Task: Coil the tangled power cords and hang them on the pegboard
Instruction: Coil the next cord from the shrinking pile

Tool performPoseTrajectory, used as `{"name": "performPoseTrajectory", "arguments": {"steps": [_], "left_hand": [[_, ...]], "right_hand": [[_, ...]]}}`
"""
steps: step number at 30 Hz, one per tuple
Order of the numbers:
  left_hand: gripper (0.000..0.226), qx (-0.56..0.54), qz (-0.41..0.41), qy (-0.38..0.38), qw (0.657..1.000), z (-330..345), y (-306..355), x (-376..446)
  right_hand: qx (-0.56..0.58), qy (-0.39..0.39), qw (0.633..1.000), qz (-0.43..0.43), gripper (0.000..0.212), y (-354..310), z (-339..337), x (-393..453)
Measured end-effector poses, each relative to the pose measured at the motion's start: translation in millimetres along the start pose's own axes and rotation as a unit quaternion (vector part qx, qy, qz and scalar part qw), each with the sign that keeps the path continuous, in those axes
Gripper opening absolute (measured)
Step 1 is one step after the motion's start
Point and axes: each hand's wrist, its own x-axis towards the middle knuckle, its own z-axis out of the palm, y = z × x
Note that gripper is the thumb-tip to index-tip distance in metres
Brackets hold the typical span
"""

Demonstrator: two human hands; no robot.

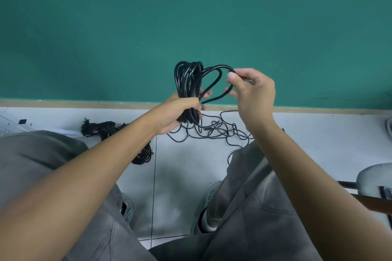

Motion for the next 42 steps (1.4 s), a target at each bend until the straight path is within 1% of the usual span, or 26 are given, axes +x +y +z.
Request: {"name": "performPoseTrajectory", "arguments": {"steps": [3, 5, 6, 9, 11, 13, 15, 18, 21, 22, 24, 26, 28, 31, 33, 35, 37, 39, 40, 42], "left_hand": [[0.048, 0.039, -0.007, 0.01, 0.999, 4, 0, -1], [0.045, 0.05, -0.005, 0.004, 0.999, 4, 2, -3], [0.041, 0.053, -0.005, -0.004, 0.999, 3, 5, -5], [0.019, 0.064, -0.016, -0.036, 0.997, 5, 10, -10], [0.014, 0.082, -0.011, -0.058, 0.995, 8, 11, -13], [0.011, 0.073, -0.008, -0.052, 0.996, 10, 12, -15], [0.011, 0.036, -0.001, -0.026, 0.999, 12, 13, -14], [0.012, -0.027, 0.012, 0.008, 1.0, 15, 14, -12], [0.032, -0.081, 0.012, 0.011, 0.997, 13, 15, -11], [0.034, -0.086, 0.012, 0.006, 0.996, 11, 14, -9], [0.025, -0.08, 0.013, 0.009, 0.997, 9, 12, -7], [0.035, -0.059, 0.009, 0.031, 0.998, 8, 12, -6], [0.033, -0.014, 0.018, 0.046, 0.999, 7, 14, -6], [0.031, 0.042, 0.03, 0.059, 0.997, 7, 16, -7], [0.03, 0.047, 0.045, 0.079, 0.995, 8, 14, -7], [0.023, 0.035, 0.07, 0.093, 0.993, 9, 14, -7], [0.019, 0.003, 0.09, 0.086, 0.992, 11, 13, -7], [0.014, -0.038, 0.092, 0.055, 0.994, 12, 12, -8], [0.013, -0.041, 0.089, 0.039, 0.994, 13, 11, -8], [0.017, -0.04, 0.076, 0.023, 0.996, 12, 10, -7]], "right_hand": [[0.047, -0.012, 0.998, 0.032, 0.008, -11, 11, 5], [0.045, -0.024, 0.998, 0.041, 0.008, -12, 19, 4], [0.033, -0.029, 0.998, 0.035, 0.009, -11, 22, 3], [-0.033, -0.059, 0.998, -0.011, 0.013, -9, 30, -1], [-0.096, -0.071, 0.992, -0.048, 0.013, -8, 32, -2], [-0.122, -0.068, 0.988, -0.062, 0.01, -7, 31, -1], [-0.13, -0.068, 0.987, -0.065, 0.009, -8, 29, 1], [-0.104, -0.096, 0.988, -0.061, 0.009, -12, 32, -1], [-0.082, -0.099, 0.989, -0.075, 0.019, -9, 38, -1], [-0.089, -0.089, 0.989, -0.081, 0.02, -8, 40, 1], [-0.113, -0.065, 0.987, -0.09, 0.024, -6, 42, 3], [-0.131, -0.044, 0.986, -0.091, 0.026, -8, 44, 4], [-0.142, -0.023, 0.986, -0.088, 0.025, -9, 45, 6], [-0.161, -0.012, 0.985, -0.054, 0.027, -12, 43, 9], [-0.151, -0.014, 0.988, -0.028, 0.032, -13, 43, 10], [-0.134, -0.012, 0.991, -0.011, 0.03, -16, 46, 9], [-0.12, -0.012, 0.993, 0.001, 0.025, -21, 48, 10], [-0.123, -0.022, 0.992, 0.006, 0.022, -27, 49, 9], [-0.111, -0.033, 0.993, 0.017, 0.019, -30, 50, 7], [-0.084, -0.062, 0.994, 0.041, 0.011, -31, 52, 2]]}}
